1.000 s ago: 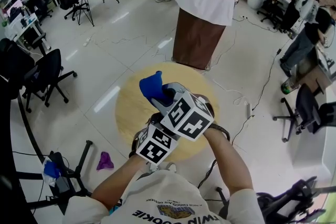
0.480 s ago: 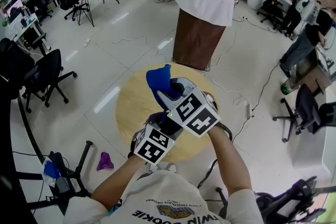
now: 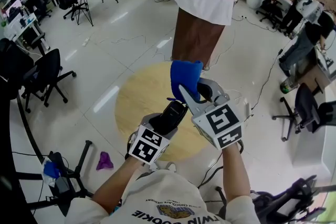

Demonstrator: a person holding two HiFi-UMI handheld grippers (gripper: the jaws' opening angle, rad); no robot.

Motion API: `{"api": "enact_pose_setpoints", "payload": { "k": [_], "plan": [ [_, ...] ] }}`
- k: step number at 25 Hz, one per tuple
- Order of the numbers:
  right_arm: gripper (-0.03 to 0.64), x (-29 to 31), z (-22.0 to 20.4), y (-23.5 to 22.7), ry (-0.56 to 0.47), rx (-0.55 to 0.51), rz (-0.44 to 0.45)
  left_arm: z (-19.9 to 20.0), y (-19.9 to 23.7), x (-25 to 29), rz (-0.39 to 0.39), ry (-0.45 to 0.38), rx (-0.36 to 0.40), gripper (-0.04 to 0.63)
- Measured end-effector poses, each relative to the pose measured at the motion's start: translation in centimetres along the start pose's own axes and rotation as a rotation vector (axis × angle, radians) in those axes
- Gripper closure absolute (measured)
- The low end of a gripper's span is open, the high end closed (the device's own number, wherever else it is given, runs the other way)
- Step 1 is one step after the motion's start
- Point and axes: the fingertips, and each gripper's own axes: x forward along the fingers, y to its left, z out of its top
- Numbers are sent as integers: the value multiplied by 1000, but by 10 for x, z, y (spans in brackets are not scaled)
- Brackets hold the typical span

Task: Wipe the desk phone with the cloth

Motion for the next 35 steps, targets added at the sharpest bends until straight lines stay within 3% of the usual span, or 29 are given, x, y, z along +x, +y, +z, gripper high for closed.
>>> {"api": "enact_pose_setpoints", "payload": {
  "k": [7, 16, 25, 35],
  "plan": [
    [557, -46, -7, 9, -50, -3, -76, -6, 9, -4, 20, -3, -58, 328],
    [557, -92, -50, 14, -69, 125, -206, -21, 18, -7, 50, 6, -118, 328],
    [557, -94, -75, 16, -74, 168, -237, -32, 24, 4, 68, 11, -168, 328],
    [557, -83, -125, 29, -30, 218, -258, -87, 55, 66, 100, 138, -250, 328]
  ]
}}
